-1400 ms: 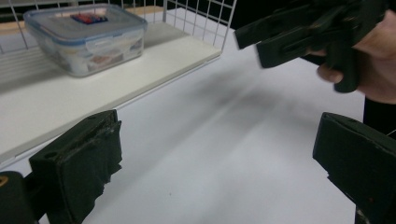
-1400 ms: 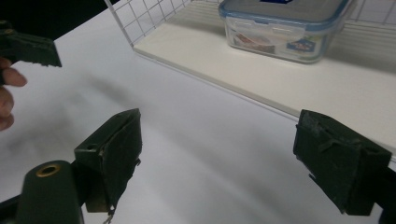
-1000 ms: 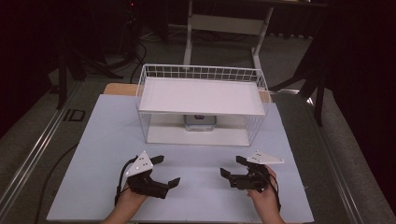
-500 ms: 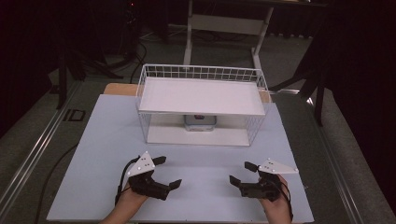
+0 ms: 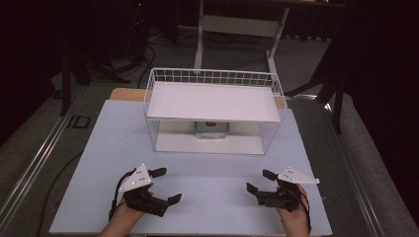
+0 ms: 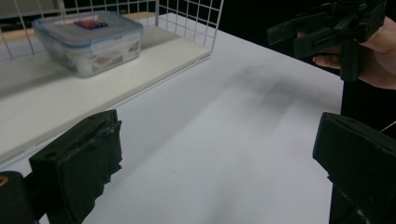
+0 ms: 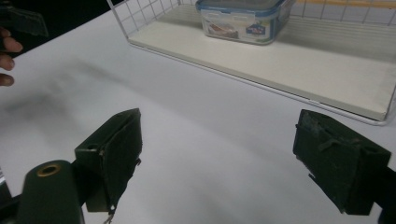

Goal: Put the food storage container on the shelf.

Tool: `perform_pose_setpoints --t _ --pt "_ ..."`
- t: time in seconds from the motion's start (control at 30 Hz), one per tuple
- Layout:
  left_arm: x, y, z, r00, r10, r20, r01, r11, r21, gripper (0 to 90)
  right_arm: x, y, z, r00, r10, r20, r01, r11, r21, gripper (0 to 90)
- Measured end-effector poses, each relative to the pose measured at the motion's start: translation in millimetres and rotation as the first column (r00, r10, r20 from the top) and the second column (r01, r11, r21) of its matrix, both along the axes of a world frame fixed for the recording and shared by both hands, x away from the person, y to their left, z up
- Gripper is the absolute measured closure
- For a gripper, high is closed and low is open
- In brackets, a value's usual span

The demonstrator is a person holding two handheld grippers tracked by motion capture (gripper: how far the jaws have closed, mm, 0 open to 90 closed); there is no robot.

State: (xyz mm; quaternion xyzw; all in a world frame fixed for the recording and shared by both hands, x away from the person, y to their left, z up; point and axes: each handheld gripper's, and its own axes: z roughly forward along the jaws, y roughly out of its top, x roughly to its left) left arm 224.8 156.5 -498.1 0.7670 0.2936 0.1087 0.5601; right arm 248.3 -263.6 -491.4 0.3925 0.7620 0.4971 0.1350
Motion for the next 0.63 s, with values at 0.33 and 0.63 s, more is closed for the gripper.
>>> perform_pose_setpoints --t 0.33,0.63 --pt "2.4 -2.1 -11.1 0.9999 0.013 0.002 -0.013 0.9999 0.003 2.2 4.6 -2.3 -10.7 0.9999 0.012 0.005 -0.012 0.998 -0.061 14.2" --pt "4.6 1.2 -16.7 0.9997 0.022 -0.015 -0.022 0.9997 0.007 2.3 13.5 -3.5 -21.9 0.9995 0.003 -0.031 -0.005 0.998 -0.066 14.3"
